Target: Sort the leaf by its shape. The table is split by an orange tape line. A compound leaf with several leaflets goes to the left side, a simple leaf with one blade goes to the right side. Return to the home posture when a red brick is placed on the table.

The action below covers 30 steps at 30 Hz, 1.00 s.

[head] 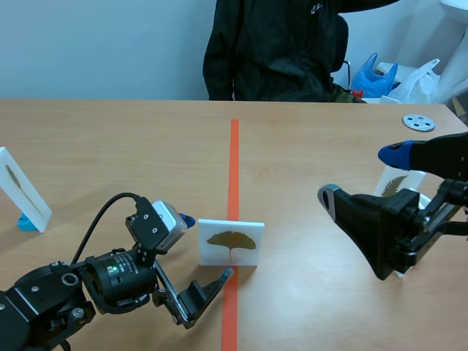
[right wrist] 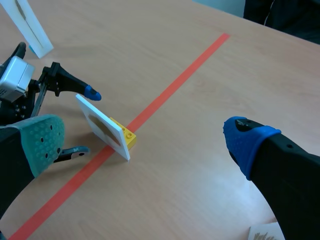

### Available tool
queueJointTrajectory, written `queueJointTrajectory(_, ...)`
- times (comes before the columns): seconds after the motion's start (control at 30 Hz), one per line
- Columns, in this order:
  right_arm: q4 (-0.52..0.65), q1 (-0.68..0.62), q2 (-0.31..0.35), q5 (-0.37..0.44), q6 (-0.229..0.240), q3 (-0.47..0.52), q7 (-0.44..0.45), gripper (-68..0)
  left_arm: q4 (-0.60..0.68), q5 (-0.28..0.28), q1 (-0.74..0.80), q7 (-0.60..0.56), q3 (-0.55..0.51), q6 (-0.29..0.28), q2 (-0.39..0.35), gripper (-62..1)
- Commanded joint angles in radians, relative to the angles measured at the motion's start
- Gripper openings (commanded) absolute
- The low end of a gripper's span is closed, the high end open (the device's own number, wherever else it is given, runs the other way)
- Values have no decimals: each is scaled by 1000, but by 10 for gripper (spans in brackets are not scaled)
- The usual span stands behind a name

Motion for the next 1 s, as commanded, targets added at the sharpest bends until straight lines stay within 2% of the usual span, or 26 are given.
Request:
queueJointTrajectory(0.0, 2, 11, 11, 7, 0, 4, 15, 4, 12, -6, -14, -26, 11, -1, 16, 14)
queueJointTrajectory(0.13, 2, 11, 11, 7, 0, 4, 15, 4, -14, -5, -32, -27, 27, 16, 41, -1)
queueJointTrajectory(0.4, 2, 11, 11, 7, 0, 4, 15, 4, -15, -6, -44, -44, 50, 20, 56, -189)
queueJointTrajectory(0.53, 2, 11, 11, 7, 0, 4, 11, 4, -15, -6, -46, -42, 50, 27, 57, -248)
queueJointTrajectory(0.73, 2, 11, 11, 7, 0, 4, 11, 4, -15, -6, -45, -42, 50, 27, 57, -421)
queueJointTrajectory(0.97, 2, 11, 11, 7, 0, 4, 12, 4, -10, -6, -43, -45, 50, 19, 55, -512)
